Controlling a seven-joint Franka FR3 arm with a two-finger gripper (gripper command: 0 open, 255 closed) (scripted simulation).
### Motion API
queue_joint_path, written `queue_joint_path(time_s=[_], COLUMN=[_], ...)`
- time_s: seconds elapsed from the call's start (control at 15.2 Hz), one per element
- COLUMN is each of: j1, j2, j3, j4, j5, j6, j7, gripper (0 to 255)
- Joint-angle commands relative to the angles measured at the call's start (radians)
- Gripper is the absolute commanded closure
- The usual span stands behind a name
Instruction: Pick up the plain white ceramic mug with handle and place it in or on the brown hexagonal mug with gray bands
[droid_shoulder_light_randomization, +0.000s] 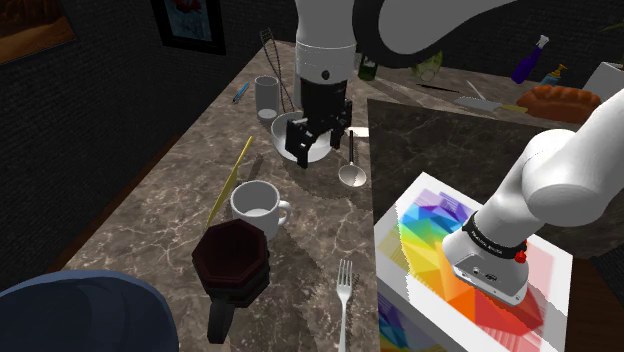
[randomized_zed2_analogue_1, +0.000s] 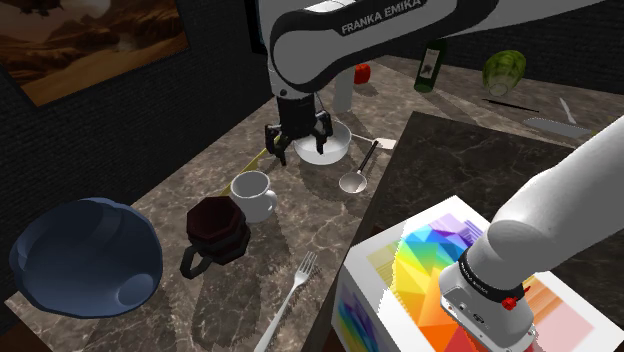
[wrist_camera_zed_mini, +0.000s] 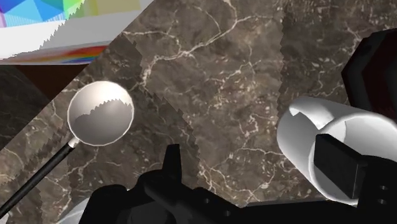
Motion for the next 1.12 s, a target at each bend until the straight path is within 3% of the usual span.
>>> queue_joint_path(time_s=[0.0, 0.4, 0.79, 1.06], j1=[0.006, 0.056, 0.161, 0.174], j2=[0.075, 0.309, 0.554, 0.584], j3=[0.030, 0.090, 0.091, 0.083], j4=[0.043, 0.208, 0.426, 0.420], j5=[-0.028, -0.151, -0.291, -0.308], j6=[0.033, 0.085, 0.083, 0.116], j7=[0.051, 0.212, 0.352, 0.365], gripper=[0, 0, 0, 0])
